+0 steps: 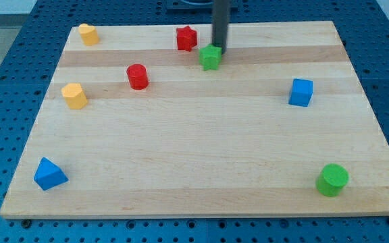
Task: Move the red circle to the top right of the board
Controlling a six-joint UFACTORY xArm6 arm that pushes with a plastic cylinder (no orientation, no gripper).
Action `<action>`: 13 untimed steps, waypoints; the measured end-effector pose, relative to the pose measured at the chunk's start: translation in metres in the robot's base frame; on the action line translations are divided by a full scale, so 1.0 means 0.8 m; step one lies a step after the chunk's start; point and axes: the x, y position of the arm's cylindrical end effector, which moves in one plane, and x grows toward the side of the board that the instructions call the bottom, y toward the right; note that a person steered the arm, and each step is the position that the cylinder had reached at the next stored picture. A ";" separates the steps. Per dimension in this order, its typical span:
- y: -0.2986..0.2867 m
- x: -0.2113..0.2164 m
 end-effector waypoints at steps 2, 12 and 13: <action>0.054 0.014; -0.073 0.146; -0.103 0.146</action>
